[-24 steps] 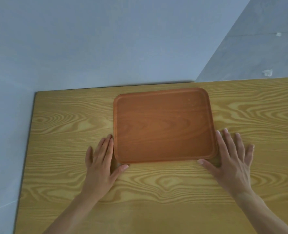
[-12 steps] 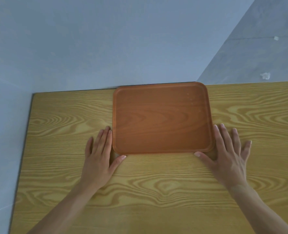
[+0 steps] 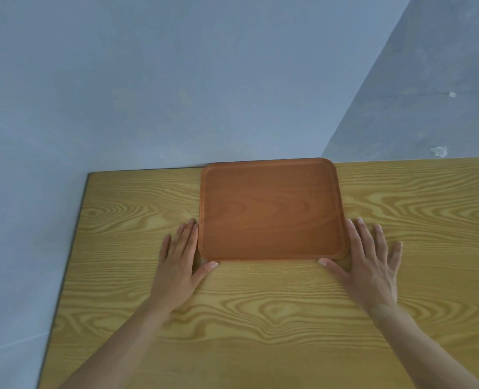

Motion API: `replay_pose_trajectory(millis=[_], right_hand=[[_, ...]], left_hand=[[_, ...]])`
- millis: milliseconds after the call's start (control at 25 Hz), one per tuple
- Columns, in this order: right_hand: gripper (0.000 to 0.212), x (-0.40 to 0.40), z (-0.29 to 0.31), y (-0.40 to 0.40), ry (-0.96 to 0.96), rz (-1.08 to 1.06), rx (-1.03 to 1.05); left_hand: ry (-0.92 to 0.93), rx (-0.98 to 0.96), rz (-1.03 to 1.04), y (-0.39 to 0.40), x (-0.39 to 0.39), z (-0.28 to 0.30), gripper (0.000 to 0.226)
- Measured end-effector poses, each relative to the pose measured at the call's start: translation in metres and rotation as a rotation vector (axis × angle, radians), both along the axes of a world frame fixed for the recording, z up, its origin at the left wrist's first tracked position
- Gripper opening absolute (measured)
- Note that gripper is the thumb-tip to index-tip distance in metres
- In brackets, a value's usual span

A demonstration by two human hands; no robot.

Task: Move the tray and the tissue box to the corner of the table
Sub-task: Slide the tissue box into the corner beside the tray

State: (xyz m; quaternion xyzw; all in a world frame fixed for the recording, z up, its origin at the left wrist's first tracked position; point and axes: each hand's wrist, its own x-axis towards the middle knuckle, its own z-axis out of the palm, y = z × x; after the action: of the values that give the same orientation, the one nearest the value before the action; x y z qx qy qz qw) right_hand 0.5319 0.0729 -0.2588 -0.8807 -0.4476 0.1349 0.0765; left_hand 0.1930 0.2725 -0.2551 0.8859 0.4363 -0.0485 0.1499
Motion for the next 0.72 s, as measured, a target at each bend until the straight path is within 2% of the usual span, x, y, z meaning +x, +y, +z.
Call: replay_pose_trajectory(millis=[160,320,480,600,720], right_hand=[[0.099,-0.002,0.010,-0.008,0.051,-0.019,-0.055],[0.081,-0.026,0.022,-0.047,0.061,-0.018,-0.170],[0.076,-0.071,0.024,-0.110,0.057,0.011,-0.261],[0.078,-0.108,0.034,-0.163,0.073,-0.023,-0.294],[0.079,-0.151,0.042,-0.211,0.113,-0.053,-0.349]], left_hand=[[0.077,-0.115,0.164,-0.011,0.011,0.020,0.090],[0.182,-0.195,0.217,-0.053,0.003,0.037,0.083],[0.228,-0.206,0.161,-0.107,-0.026,0.041,0.079],[0.277,-0.172,0.018,-0.151,-0.043,0.044,0.080],[0.201,-0.129,-0.120,-0.180,-0.052,0.057,0.081]])
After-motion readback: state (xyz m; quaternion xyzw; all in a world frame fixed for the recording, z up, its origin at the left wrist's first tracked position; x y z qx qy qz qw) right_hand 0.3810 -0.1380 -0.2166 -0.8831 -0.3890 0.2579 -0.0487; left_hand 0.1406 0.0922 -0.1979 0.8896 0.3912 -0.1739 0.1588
